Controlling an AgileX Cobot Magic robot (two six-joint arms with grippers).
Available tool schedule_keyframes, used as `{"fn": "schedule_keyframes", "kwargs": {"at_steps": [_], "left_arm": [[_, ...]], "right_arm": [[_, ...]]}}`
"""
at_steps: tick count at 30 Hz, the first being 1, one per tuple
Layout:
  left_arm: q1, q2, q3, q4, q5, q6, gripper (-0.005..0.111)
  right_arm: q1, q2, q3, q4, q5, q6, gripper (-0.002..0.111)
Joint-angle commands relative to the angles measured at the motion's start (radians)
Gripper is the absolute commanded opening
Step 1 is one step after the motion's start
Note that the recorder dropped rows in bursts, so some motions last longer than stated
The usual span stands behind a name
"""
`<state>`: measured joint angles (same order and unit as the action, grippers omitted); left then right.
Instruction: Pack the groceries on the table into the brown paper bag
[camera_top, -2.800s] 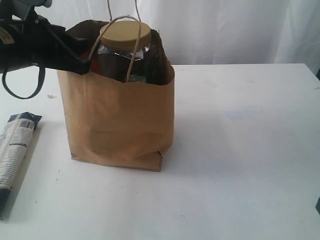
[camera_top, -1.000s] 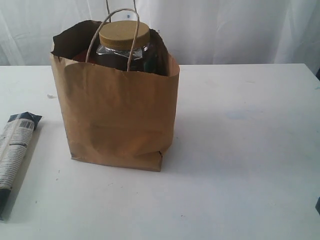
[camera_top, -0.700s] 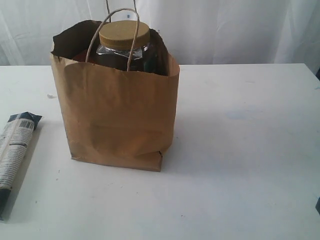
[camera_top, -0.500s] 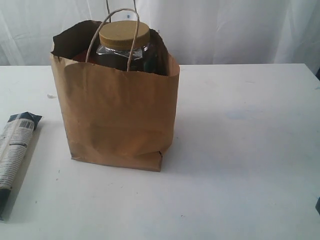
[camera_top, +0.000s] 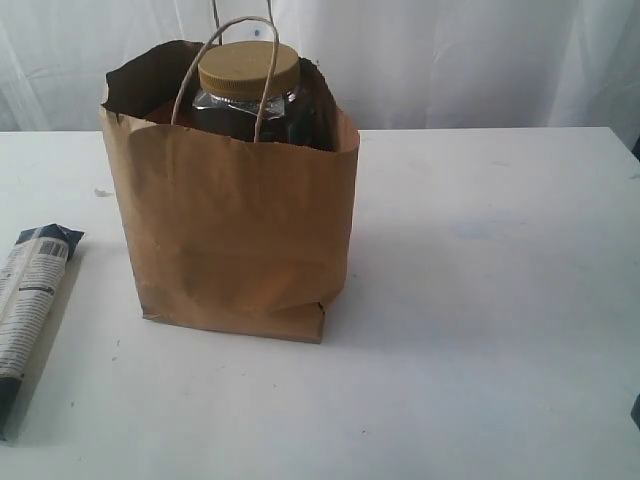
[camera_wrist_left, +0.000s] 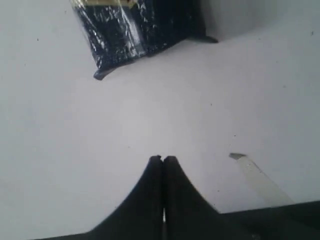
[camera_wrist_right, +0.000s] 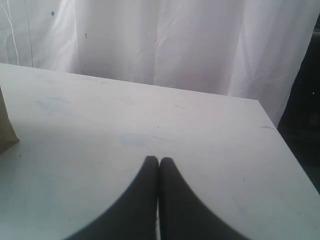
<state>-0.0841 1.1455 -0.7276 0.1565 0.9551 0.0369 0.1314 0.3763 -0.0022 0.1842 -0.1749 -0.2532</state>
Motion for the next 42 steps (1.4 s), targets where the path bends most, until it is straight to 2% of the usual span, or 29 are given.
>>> {"fn": "schedule_keyframes", "kwargs": {"at_steps": [1,5,8,15,19,22,26,42], "left_arm": [[0.003,0.002,0.005,-0.013,-0.100,0.049,0.000],[0.003,0.004,0.005,0.001,-0.214,0.047,0.003],[0.003,0.019,0.005,0.020,-0.312,0.047,0.019],[0.003,0.077,0.005,0.092,-0.589,0.045,0.083],[0.003,0.082,0.005,0.087,-0.702,0.045,0.101],[0.003,0.082,0.005,0.061,-0.720,0.020,0.106],[0.003,0.080,0.005,0.007,-0.690,-0.086,0.105],[0.003,0.084,0.005,0.012,-0.757,-0.090,0.105]], "right_arm": [[0.002,0.004,0.002,0.002,-0.006,0.003,0.000],[0.002,0.004,0.002,0.002,-0.006,0.003,0.000],[0.002,0.004,0.002,0.002,-0.006,0.003,0.000],[0.002,0.004,0.002,0.002,-0.006,0.003,0.000],[0.002,0.004,0.002,0.004,-0.006,0.003,0.000],[0.002,0.004,0.002,0.004,-0.006,0.003,0.000],[0.002,0.004,0.002,0.004,-0.006,0.003,0.000],[0.002,0.004,0.002,0.002,-0.006,0.003,0.000]]}}
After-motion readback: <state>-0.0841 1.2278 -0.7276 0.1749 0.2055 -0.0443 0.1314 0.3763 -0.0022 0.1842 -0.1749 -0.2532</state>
